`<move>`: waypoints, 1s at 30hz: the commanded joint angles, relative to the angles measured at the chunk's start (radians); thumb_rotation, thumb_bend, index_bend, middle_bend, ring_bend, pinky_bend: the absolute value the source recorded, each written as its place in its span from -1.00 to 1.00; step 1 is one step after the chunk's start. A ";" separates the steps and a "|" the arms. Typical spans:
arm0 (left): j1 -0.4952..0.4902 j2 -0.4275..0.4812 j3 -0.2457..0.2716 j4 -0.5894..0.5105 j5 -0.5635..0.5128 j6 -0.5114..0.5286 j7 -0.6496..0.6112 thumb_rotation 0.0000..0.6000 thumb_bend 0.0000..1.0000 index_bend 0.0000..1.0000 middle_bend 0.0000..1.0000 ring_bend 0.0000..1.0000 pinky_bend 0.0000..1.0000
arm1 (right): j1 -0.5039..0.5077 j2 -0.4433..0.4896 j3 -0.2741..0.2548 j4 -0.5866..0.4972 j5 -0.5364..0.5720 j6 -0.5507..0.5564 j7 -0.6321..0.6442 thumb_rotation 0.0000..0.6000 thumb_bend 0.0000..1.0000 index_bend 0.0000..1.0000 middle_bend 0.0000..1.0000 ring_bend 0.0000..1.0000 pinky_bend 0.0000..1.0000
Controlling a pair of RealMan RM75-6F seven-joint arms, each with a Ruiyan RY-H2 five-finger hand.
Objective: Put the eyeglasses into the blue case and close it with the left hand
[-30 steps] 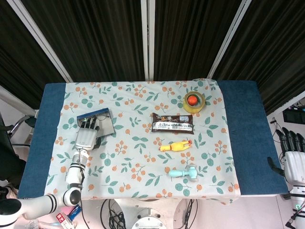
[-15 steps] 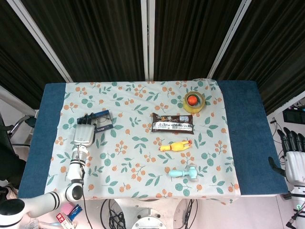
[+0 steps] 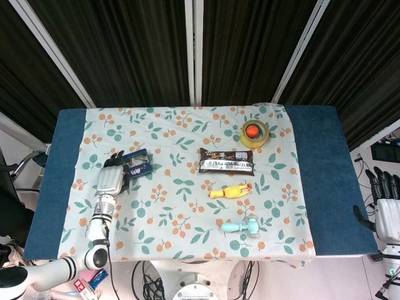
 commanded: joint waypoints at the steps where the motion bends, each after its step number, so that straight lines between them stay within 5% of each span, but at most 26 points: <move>1: 0.027 0.025 0.014 -0.059 0.040 0.049 -0.006 1.00 0.16 0.56 -0.93 -0.98 -0.73 | 0.000 -0.001 -0.001 0.001 -0.001 -0.001 0.000 1.00 -0.56 -1.00 -1.00 -1.00 -1.00; 15: 0.195 0.169 0.196 -0.350 0.255 0.278 0.054 1.00 0.16 0.58 -0.90 -0.98 -0.73 | 0.007 -0.007 -0.008 0.004 -0.008 -0.016 -0.009 1.00 -0.56 -1.00 -1.00 -1.00 -1.00; 30: 0.123 0.129 0.074 -0.250 0.211 0.181 0.056 1.00 0.16 0.57 -0.90 -0.98 -0.73 | 0.006 -0.006 -0.009 -0.005 0.000 -0.020 -0.022 1.00 -0.56 -1.00 -1.00 -1.00 -1.00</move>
